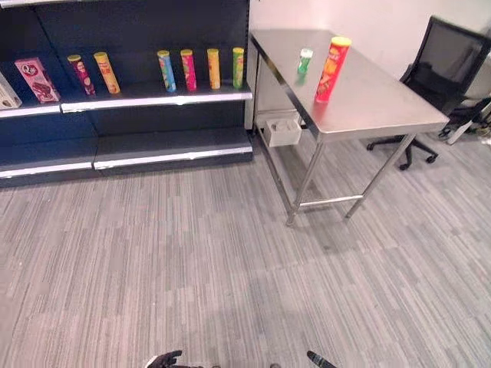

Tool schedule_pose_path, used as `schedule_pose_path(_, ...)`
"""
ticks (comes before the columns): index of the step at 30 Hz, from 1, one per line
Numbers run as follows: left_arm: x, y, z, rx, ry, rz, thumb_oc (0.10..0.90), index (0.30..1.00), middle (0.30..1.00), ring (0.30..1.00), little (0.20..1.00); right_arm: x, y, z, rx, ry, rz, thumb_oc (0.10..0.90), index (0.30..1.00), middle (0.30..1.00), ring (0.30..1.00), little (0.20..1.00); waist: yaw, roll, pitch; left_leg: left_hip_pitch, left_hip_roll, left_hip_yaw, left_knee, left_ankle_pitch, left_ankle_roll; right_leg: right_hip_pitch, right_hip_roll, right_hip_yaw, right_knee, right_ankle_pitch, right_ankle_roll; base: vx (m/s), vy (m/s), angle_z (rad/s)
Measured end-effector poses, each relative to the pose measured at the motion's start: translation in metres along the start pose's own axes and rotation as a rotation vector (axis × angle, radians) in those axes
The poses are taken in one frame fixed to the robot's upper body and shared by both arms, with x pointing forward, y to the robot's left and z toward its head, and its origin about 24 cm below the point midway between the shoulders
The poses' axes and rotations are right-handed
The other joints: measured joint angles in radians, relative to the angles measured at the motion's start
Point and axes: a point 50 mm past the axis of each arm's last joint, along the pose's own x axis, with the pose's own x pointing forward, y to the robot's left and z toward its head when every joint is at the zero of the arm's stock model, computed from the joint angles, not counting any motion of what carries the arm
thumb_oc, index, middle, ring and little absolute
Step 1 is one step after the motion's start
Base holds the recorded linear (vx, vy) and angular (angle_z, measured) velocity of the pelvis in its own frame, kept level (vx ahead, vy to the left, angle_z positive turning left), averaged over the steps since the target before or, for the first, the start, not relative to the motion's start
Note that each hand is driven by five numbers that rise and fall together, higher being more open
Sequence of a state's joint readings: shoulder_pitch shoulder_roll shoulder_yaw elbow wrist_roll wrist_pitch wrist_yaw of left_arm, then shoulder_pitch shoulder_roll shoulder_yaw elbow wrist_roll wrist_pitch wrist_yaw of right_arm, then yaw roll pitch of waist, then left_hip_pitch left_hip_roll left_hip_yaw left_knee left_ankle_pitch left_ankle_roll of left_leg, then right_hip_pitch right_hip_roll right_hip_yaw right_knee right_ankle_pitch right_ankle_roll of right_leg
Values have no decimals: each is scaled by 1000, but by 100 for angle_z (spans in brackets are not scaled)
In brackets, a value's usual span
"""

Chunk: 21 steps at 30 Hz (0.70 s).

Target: Put the goods on the table back onto the shelves and tidy them up.

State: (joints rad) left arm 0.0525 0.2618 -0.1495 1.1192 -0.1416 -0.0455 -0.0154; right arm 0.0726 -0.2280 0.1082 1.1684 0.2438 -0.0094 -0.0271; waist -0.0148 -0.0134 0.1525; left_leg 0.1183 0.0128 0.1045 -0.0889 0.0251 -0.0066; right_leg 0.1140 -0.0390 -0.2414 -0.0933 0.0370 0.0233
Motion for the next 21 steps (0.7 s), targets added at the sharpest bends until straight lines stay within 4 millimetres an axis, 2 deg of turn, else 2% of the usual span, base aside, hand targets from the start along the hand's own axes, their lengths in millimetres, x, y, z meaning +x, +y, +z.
schedule_pose_path(1, 0, 0, 3, -5, -13, -1, 800, 900, 900, 900, 900, 1, 1, 5, 0, -15, 3, 800, 900, 900, 900, 900, 0, 7, 5, 1, 1, 0, 0, 0, 0, 1, 1, 0, 0, -1, 1, 33, -94, 0)
schedule_pose_path(7, 0, 2, 0, -17, 0, 8, 800, 900, 900, 900, 900, 1, 1, 6, -31, -14, 6, 800, 900, 900, 900, 900, 5, -12, 15, -4, 15, -2, 4, 2, -13, 7, 14, -2, -7, -14, 6, -7, -113, 1)
schedule_pose_path(10, 1, 3, 5, -17, -12, 12, 800, 900, 900, 900, 900, 1, 0, 7, -42, -15, 5, 800, 900, 900, 900, 900, 11, -21, 22, -37, 24, -6, 48, -12, -34, -3, 21, -4, -7, -15, -1, -22, -126, 4)
schedule_pose_path(12, 3, 3, 14, -15, -33, 11, 800, 900, 900, 900, 900, 1, -2, 8, -49, -17, 0, 800, 900, 900, 900, 900, 25, -25, 31, -78, 32, -6, 114, -20, -48, -15, 27, -6, -7, -19, -13, -39, -158, 11)
schedule_pose_path(13, 4, 4, 20, -17, -49, 14, 800, 900, 900, 900, 900, 2, -2, 9, -55, -20, 2, 800, 900, 900, 900, 900, 26, -36, 39, -111, 27, -7, 167, -21, -52, -20, 18, -10, -7, -19, -27, -9, -146, 23)
schedule_pose_path(14, 5, 3, 27, -39, -68, 15, 800, 900, 900, 900, 900, 2, -4, 15, -63, -34, -3, 800, 900, 900, 900, 900, 34, -44, 62, -173, 24, -13, 272, -15, -69, -25, 21, -27, 10, -16, -46, 24, -165, 41)
schedule_pose_path(15, 7, 4, 40, -46, -103, 15, 800, 900, 900, 900, 900, 3, -4, 19, -67, -46, -5, 800, 900, 900, 900, 900, 29, -56, 82, -239, 19, -24, 376, -11, -85, -35, 3, -35, 10, -25, -60, 102, -56, 41)
schedule_pose_path(16, 7, 4, 46, -57, -121, 17, 800, 900, 900, 900, 900, 3, -4, 24, -72, -53, -7, 800, 900, 900, 900, 900, 36, -63, 104, -265, 20, -27, 430, 8, -113, -22, 0, -39, 2, -26, -61, 158, -18, 31)
schedule_pose_path(18, 7, 2, 57, -85, -168, 11, 800, 900, 900, 900, 900, 4, -7, 33, -77, -75, -16, 800, 900, 900, 900, 900, 51, -65, 124, -323, 28, -27, 492, -3, -116, -15, 1, -45, -8, -25, -73, 244, 36, 13)
schedule_pose_path(19, 7, 1, 57, -80, -167, 7, 800, 900, 900, 900, 900, 4, -9, 37, -79, -82, -20, 800, 900, 900, 900, 900, 55, -63, 126, -322, 32, -16, 416, -1, -117, -15, 1, -49, -8, -28, -73, 187, 46, 16)
schedule_pose_path(20, 8, -1, 56, -69, -162, 1, 800, 900, 900, 900, 900, 5, -10, 42, -81, -94, -24, 800, 900, 900, 900, 900, 54, -61, 126, -313, 40, 5, 271, 9, -120, -19, 3, -53, -8, -31, -75, 199, 59, 12)
schedule_pose_path(21, 8, -2, 55, -71, -158, -2, 800, 900, 900, 900, 900, 5, -10, 45, -82, -99, -25, 800, 900, 900, 900, 900, 54, -59, 126, -308, 49, 9, 184, 19, -132, -24, 8, -53, -8, -31, -75, 337, 76, 7)
